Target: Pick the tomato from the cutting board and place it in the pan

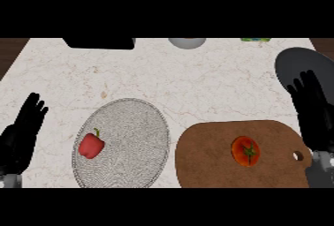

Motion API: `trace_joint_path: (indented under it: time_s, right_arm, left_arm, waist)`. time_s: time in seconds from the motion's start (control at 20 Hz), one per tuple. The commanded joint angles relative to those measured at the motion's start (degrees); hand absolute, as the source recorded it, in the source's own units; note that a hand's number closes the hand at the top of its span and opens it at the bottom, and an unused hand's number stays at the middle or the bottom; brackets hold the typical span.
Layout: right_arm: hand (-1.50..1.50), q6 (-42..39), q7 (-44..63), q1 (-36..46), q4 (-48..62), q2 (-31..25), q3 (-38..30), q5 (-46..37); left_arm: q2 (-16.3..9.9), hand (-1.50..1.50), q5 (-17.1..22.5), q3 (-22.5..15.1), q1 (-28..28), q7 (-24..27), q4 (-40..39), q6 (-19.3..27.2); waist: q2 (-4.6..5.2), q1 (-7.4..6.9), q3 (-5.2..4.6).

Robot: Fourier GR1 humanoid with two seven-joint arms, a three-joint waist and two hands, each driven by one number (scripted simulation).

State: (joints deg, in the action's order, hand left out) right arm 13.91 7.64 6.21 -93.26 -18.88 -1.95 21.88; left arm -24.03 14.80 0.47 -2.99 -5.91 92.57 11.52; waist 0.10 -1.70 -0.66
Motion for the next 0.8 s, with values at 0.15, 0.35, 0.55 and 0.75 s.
trace_joint_path:
  time_s: [0.15,0.35,0.55,0.75]
  right_arm:
    - [1.50,-26.69,-5.02,7.68,-3.46,-4.51,14.91,1.75]
    - [1.50,-39.55,-18.51,9.14,-4.66,-10.98,17.74,-5.52]
    - [-1.50,-41.33,-38.86,6.23,-1.25,-15.13,6.48,-9.25]
    - [-1.50,-47.15,-53.62,5.30,4.48,-23.78,-1.10,-13.38]
  left_arm:
    - [-0.59,0.00,-1.68,-1.69,6.78,0.96,0.89,-1.18]
    - [1.81,0.00,-1.78,-3.43,8.87,1.80,0.49,-0.95]
    - [2.98,0.00,-3.34,-3.18,9.56,2.73,-1.67,1.09]
    - [3.18,0.00,-3.79,-4.04,11.29,0.70,-1.52,1.26]
  waist:
    - [0.68,-1.69,0.93]
    - [0.75,0.48,1.12]
    - [0.61,3.17,1.19]
    - [0.36,2.82,1.07]
